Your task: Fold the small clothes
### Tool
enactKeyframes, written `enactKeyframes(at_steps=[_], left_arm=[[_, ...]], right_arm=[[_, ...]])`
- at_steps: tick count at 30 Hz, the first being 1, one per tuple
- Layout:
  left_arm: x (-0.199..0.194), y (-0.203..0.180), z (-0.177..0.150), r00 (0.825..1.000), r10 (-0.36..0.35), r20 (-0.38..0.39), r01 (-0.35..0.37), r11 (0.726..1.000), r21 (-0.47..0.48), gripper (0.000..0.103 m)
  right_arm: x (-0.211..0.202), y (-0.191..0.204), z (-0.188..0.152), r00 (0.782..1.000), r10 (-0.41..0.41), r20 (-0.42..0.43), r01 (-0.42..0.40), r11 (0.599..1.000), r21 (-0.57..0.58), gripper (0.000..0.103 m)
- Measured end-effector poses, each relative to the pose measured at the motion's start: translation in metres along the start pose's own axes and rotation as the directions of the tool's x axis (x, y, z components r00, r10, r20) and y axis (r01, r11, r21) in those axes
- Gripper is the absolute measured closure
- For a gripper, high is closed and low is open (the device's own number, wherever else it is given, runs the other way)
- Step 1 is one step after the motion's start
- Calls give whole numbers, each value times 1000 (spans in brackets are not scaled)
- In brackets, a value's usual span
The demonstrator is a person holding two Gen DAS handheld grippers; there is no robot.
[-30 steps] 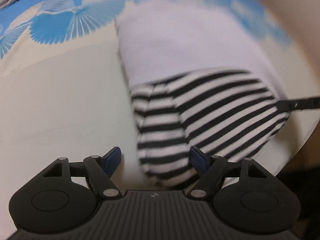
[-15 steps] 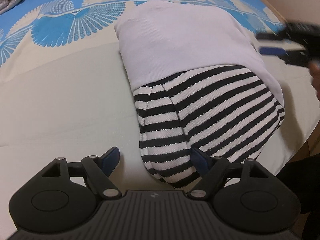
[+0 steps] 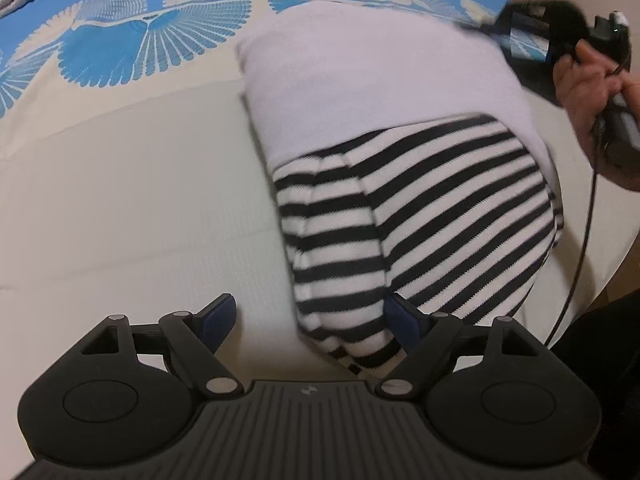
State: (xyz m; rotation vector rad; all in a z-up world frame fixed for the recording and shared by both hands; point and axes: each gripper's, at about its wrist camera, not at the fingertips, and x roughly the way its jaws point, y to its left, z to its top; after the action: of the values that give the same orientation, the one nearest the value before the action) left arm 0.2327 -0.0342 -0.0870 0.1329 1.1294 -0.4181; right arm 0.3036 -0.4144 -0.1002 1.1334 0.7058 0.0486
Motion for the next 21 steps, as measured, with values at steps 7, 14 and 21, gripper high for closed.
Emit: enactKeyframes(at_steps=[7, 14, 21], left_arm=[[-3, 6, -1, 1000, 12, -3, -12, 1000, -10, 17], [-31, 20, 9, 992, -31, 126, 44, 994, -101, 19], [-33, 11, 20, 983, -28, 183, 59, 984, -166, 19]], right_arm=[[-23, 2, -3, 878, -448, 168, 470, 873, -128, 88], [-76, 73, -60, 1000, 8, -13, -14, 764, -645, 82], [-26, 27, -105, 881, -431, -196, 127, 614, -779, 57]])
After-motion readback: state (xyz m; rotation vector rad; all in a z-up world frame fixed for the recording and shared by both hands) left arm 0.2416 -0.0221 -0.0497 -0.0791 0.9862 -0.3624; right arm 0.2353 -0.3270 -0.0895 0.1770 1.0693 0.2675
